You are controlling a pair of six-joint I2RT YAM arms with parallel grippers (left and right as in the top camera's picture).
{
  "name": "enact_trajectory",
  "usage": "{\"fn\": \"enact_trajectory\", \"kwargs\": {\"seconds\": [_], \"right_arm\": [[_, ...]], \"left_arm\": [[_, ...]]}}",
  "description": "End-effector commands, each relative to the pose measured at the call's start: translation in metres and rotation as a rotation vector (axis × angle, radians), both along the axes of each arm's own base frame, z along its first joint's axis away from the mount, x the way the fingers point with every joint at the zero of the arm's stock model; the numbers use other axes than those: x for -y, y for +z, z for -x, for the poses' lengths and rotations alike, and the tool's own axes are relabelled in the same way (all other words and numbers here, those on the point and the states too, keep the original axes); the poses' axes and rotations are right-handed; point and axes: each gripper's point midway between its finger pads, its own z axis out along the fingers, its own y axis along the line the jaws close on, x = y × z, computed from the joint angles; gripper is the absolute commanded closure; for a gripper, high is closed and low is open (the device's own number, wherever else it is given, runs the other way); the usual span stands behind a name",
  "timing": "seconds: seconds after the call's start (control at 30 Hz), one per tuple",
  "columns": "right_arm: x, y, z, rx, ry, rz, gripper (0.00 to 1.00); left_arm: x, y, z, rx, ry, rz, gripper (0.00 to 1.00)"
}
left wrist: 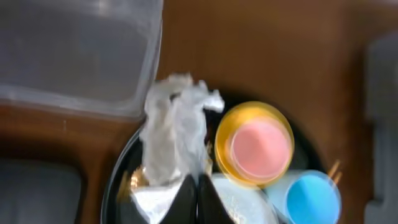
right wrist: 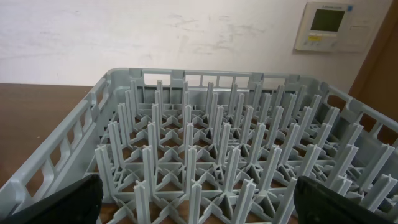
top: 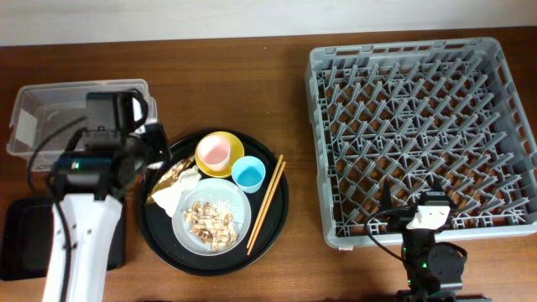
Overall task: Sort waste into correct bins and load items into the dishwasher rack
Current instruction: 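Carry the tissue to the clear bin and release it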
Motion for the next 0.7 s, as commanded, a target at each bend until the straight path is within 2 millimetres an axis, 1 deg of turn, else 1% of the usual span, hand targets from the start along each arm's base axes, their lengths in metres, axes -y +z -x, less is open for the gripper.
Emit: {"fn": "enact_trajectory", "kwargs": {"seconds": [0.0, 0.03, 0.07, 0.1, 0.17, 0.2, 0.23, 0.3, 0.33, 0.37, 0.4, 0.43, 0.47, 0.53, 0.6, 0.63, 0.67], "right_arm": [[0.003, -0.003, 0.0, -0.005, -0.012, 0.0, 0.02], [0.003, -0.003, 0.0, -0.005, -0.012, 0.0, 0.02], [0.003, -0.003, 0.0, -0.005, -0.012, 0.0, 0.02], [0.003, -0.003, 0.0, -0.005, -0.012, 0.0, 0.02], [0.003, -0.003, 0.0, -0.005, -0.012, 0.0, 0.02], [0.003, -0.003, 0.0, -0.005, -0.012, 0.0, 0.02], [0.003, -0.003, 0.0, -0.005, -0.012, 0.0, 0.02], [0.003, -0.003, 0.0, -0.005, -0.012, 0.0, 0.01], [0.003, -0.003, 0.0, -0.005, -0.012, 0.0, 0.02], [0.003, -0.003, 0.0, -0.005, -0.012, 0.0, 0.02], [0.003, -0.003, 0.0, -0.005, -0.012, 0.0, 0.02], [0.003, -0.003, 0.0, -0.005, -0.012, 0.0, 0.02], [0.003, -0.003, 0.0, -0.005, -0.012, 0.0, 0.02], [0.003, -0.003, 0.0, -0.005, -0.012, 0.0, 0.02], [0.003, -0.003, 0.0, -0.005, -0.012, 0.0, 0.02], [0.003, -0.003, 0.0, -0.005, -0.012, 0.0, 0.02], [0.003, -0.003, 0.0, -0.005, -0.012, 0.0, 0.02]], "left_arm": [[-0.013, 0.049, -0.017, 0.213, 0.051, -0.016, 0.99], [-0.028, 0.064, -0.029, 0.287, 0.103, -0.041, 0.99], [-0.038, 0.07, -0.034, 0.319, 0.138, -0.06, 0.99], [-0.057, 0.079, -0.041, 0.365, 0.201, -0.096, 0.99], [-0.096, 0.088, -0.052, 0.426, 0.327, -0.157, 0.99], [-0.112, 0.089, -0.061, 0.451, 0.363, -0.164, 0.99], [-0.125, 0.086, -0.068, 0.461, 0.391, -0.171, 0.99], [-0.149, 0.068, -0.088, 0.455, 0.435, -0.182, 0.99], [-0.159, 0.052, -0.099, 0.437, 0.448, -0.185, 0.91], [-0.163, 0.039, -0.106, 0.415, 0.453, -0.185, 0.67], [-0.166, 0.023, -0.111, 0.38, 0.455, -0.186, 0.33], [-0.166, 0.011, -0.111, 0.341, 0.452, -0.184, 0.32], [-0.165, 0.003, -0.107, 0.305, 0.449, -0.183, 0.32], [-0.158, -0.002, -0.095, 0.251, 0.431, -0.166, 0.32], [-0.133, -0.008, -0.079, 0.183, 0.342, -0.073, 0.29], [-0.104, -0.015, -0.066, 0.12, 0.25, 0.038, 0.29], [-0.082, -0.019, -0.052, 0.068, 0.183, 0.13, 0.29]]}}
